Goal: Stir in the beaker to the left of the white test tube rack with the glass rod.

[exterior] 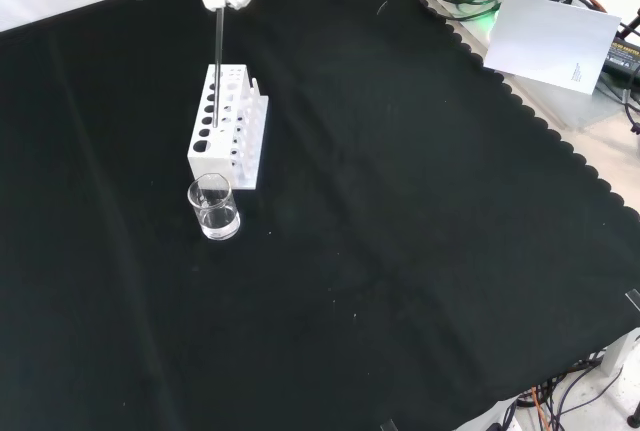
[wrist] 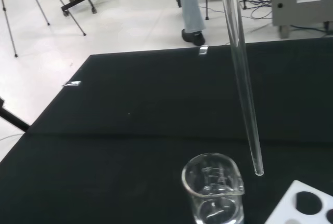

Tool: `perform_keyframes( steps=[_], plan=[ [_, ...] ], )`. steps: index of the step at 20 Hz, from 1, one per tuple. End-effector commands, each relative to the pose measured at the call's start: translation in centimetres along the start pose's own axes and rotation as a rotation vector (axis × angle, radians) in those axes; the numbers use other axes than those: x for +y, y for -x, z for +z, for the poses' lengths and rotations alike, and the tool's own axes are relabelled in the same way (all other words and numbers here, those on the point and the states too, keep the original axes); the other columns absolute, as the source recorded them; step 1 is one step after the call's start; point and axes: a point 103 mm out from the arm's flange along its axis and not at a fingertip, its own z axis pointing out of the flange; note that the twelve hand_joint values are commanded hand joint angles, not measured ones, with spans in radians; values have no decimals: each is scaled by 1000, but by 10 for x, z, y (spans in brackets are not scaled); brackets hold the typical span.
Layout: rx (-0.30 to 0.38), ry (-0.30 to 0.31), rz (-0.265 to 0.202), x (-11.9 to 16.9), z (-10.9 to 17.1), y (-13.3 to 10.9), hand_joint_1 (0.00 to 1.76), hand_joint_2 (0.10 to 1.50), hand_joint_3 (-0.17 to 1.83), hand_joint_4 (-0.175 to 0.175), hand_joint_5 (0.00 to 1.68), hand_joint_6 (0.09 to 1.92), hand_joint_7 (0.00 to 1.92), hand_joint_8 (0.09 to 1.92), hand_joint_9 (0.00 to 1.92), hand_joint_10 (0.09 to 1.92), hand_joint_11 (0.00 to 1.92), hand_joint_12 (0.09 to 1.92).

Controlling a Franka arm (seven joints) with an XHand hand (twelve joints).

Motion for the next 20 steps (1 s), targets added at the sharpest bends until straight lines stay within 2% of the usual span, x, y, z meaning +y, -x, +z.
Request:
perform_keyframes(
  steps=[1, 11, 20],
  plan=[
    [1, -5, -17, 2, 2, -10, 1307, 1118, -175, -175, 1275, 220, 1149, 1072, 1727, 781, 1754, 633],
    [24, -22, -54, 27, 12, -23, 1307, 1117, -175, -175, 1277, 214, 1149, 1072, 1729, 782, 1754, 638],
    [60, -27, -109, 51, 20, -36, 1307, 1117, -175, -175, 1280, 209, 1150, 1071, 1730, 782, 1754, 643]
  ],
)
